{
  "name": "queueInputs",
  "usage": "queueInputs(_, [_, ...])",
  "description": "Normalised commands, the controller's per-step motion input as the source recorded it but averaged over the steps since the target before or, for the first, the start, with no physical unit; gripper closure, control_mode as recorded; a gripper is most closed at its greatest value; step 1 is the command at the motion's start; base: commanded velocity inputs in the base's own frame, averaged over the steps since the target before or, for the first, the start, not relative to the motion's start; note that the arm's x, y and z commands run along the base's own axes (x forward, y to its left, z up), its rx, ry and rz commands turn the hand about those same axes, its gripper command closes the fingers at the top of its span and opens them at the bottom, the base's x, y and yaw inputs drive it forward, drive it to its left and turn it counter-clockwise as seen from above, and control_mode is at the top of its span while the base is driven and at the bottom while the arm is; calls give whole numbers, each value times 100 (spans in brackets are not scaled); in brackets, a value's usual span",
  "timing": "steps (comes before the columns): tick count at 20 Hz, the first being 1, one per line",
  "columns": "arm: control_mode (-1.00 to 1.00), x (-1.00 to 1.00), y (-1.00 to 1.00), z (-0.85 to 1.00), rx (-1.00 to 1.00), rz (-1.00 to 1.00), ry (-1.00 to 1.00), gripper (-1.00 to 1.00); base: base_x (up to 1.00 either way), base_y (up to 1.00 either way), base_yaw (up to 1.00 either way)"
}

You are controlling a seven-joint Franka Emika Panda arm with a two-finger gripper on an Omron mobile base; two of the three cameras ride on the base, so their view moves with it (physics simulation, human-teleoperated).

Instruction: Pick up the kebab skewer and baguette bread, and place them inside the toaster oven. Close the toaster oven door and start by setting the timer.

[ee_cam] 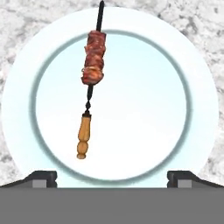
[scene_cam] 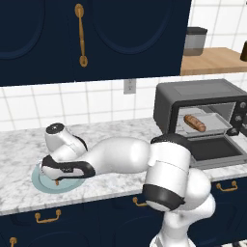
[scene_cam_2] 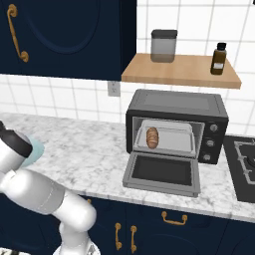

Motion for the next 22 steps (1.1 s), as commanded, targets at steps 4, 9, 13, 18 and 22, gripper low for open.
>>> queueInputs(4, [-100,40,15,-13,0,0,-3,-100,0,0,0])
queueInputs(9, [-100,42,40,-4,0,0,0,-100,0,0,0])
queueInputs(13, [-100,40,47,-11,0,0,0,-100,0,0,0])
queueInputs(18, [-100,29,16,-14,0,0,0,-100,0,0,0])
queueInputs(22, [-100,2,1,-21,0,0,0,-100,0,0,0])
